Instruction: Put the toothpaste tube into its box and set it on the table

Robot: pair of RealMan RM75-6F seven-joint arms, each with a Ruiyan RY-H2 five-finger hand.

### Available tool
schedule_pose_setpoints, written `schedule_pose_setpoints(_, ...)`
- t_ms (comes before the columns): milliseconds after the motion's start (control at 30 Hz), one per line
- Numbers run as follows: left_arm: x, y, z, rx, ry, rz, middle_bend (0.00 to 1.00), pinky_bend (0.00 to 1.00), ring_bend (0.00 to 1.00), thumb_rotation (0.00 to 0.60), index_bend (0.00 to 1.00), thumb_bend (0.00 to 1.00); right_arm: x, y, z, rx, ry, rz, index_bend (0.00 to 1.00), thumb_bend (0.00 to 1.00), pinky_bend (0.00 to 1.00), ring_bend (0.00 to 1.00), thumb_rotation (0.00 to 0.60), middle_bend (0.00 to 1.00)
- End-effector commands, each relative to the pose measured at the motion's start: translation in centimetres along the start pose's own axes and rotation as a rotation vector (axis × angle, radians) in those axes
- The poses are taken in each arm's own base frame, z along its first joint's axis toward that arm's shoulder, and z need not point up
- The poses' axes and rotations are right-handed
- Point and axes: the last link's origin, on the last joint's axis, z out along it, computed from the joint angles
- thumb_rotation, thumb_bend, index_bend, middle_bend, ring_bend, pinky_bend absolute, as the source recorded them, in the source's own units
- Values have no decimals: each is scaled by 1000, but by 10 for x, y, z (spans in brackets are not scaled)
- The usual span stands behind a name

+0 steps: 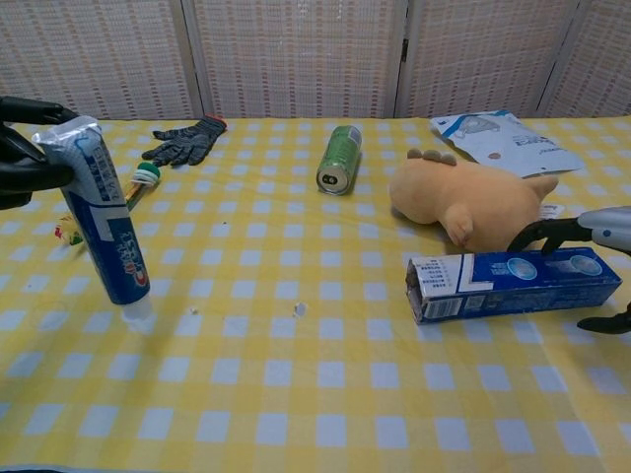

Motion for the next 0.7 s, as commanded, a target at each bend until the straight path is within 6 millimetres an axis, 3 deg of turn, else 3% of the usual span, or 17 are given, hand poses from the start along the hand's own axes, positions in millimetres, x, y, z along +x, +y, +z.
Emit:
schedule_pose_setpoints(33,1,-1,0,3,5,0,1000,1000,1000,600,1000,540,-3,-1,7,4,-16,19,186,301,104,186,600,136)
schedule_pose_setpoints(700,5,-4,3,14,16,8,1000,1000,1000,600,1000,540,8,11,23,-23,23,62,185,301,105,184,600,127)
